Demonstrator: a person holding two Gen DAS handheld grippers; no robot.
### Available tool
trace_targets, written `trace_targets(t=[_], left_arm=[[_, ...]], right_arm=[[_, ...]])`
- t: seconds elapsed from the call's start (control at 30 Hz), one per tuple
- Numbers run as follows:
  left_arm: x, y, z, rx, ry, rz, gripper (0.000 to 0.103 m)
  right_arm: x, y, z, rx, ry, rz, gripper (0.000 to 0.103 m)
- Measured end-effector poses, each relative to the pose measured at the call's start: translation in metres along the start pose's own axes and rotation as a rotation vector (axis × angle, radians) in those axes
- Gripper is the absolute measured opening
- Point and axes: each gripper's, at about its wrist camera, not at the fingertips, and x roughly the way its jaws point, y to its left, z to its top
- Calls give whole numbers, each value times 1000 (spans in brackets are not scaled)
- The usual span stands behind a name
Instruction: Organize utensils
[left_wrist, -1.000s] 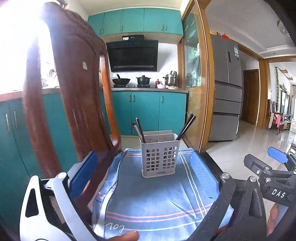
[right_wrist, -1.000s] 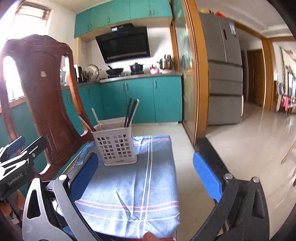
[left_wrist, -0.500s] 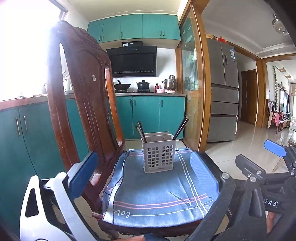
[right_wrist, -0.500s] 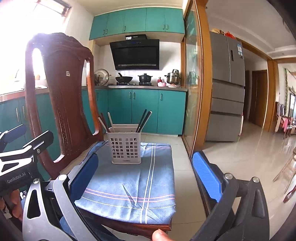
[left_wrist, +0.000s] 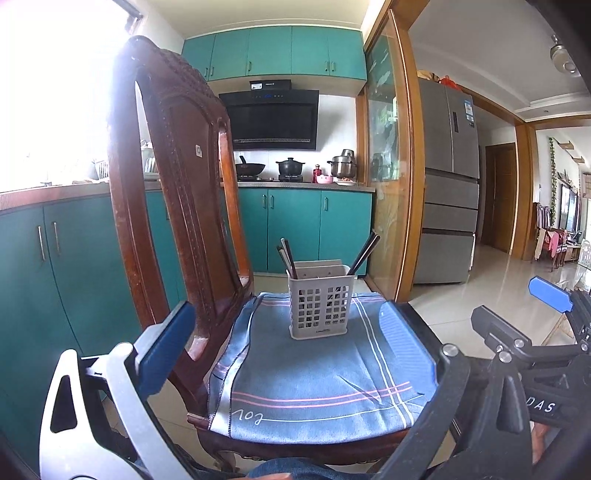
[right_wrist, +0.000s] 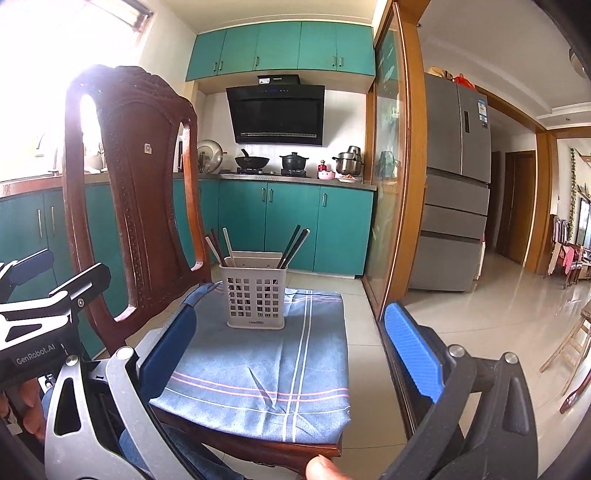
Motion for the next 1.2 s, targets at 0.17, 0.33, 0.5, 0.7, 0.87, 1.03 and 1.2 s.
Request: trace_targets(t=[0.17, 0.33, 0.5, 0.7, 0.87, 1.03, 1.2], left_arm=[[-1, 3, 1, -1, 5, 5, 99], [2, 3, -2, -2, 21, 5, 99], [3, 0, -2, 1, 27, 4, 99], [5, 0, -2, 1, 34, 4, 99], [5, -2, -3, 2, 39, 3, 99], [6, -4, -3, 3, 43, 3, 99], [7, -4, -3, 2, 47, 1, 99]], right_arm=[[2, 3, -1, -3, 10, 6, 100], [6, 5, -2, -9, 19, 10, 100], [11, 6, -4, -18, 30, 10, 100], [14, 6, -6, -14, 39, 10, 100], [17, 4, -9, -6, 49, 12, 100], [19, 3, -10, -7, 53, 13, 100], [20, 4, -11, -6, 55, 13, 100]])
